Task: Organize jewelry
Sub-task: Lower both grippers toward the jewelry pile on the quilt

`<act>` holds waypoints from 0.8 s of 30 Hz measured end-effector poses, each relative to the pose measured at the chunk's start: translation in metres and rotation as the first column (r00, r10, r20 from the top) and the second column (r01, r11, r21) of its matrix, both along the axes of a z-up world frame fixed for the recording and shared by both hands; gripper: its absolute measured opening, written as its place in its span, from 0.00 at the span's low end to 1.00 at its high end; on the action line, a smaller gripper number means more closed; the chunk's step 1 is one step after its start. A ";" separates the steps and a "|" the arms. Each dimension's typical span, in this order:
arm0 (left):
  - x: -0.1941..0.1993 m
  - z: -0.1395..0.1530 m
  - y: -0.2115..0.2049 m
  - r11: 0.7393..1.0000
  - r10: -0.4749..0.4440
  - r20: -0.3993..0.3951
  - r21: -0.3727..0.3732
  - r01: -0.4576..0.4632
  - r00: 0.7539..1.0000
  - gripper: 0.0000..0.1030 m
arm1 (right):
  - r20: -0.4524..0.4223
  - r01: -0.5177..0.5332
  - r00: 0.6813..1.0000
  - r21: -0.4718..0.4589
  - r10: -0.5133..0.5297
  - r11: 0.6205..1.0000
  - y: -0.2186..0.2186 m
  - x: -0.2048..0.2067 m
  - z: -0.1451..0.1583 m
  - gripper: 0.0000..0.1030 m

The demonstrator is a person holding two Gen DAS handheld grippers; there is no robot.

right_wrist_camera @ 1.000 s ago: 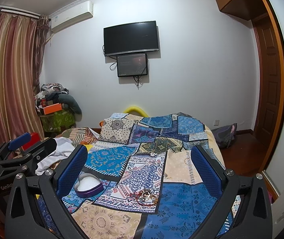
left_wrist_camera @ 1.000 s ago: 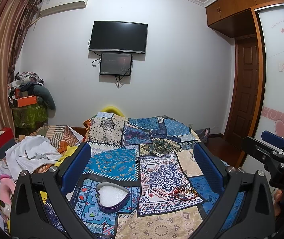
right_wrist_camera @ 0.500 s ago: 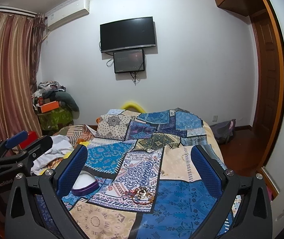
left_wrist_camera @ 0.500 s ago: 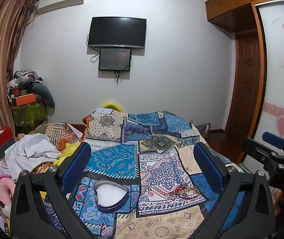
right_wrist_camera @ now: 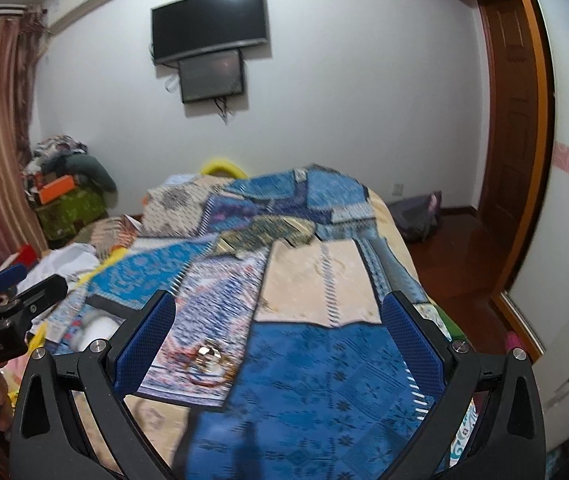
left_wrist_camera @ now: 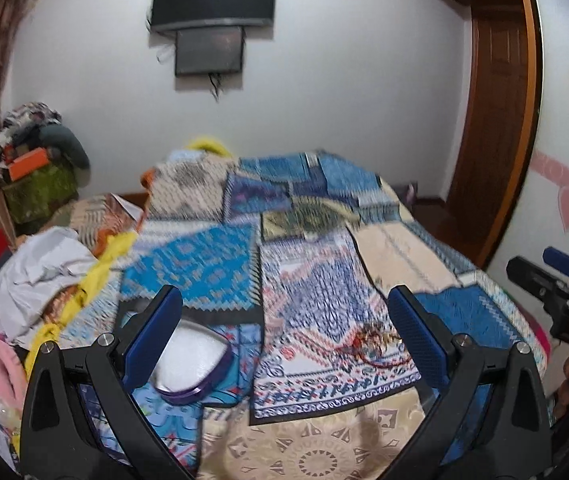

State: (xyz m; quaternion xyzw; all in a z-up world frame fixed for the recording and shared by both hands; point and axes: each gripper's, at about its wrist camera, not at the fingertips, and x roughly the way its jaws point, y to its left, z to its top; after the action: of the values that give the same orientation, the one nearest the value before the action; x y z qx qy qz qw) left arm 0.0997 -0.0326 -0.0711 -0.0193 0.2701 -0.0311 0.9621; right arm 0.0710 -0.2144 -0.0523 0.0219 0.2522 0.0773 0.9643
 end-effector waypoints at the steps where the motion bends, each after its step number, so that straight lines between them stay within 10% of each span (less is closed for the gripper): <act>1: 0.007 -0.007 -0.003 1.000 -0.012 -0.027 0.001 0.012 1.000 1.00 | -0.019 0.009 1.000 -0.003 -0.009 1.000 -0.004 0.004 -0.005 1.00; 15: 0.085 -0.068 -0.032 0.993 -0.112 -0.260 -0.054 0.102 0.959 1.00 | -0.151 -0.104 0.983 -0.023 0.099 0.994 -0.020 0.068 -0.040 0.96; 24: 0.122 -0.076 -0.030 0.993 -0.115 -0.278 -0.060 0.103 0.954 0.93 | -0.288 -0.309 0.917 -0.073 0.276 0.948 0.002 0.128 -0.066 0.65</act>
State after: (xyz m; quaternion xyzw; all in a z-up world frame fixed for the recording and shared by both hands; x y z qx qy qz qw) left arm 0.2219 -0.0630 -0.1466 -0.0301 0.4038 -0.0872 0.9102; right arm 0.1989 -0.2122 -0.1183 -0.0622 0.3880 0.2019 0.8971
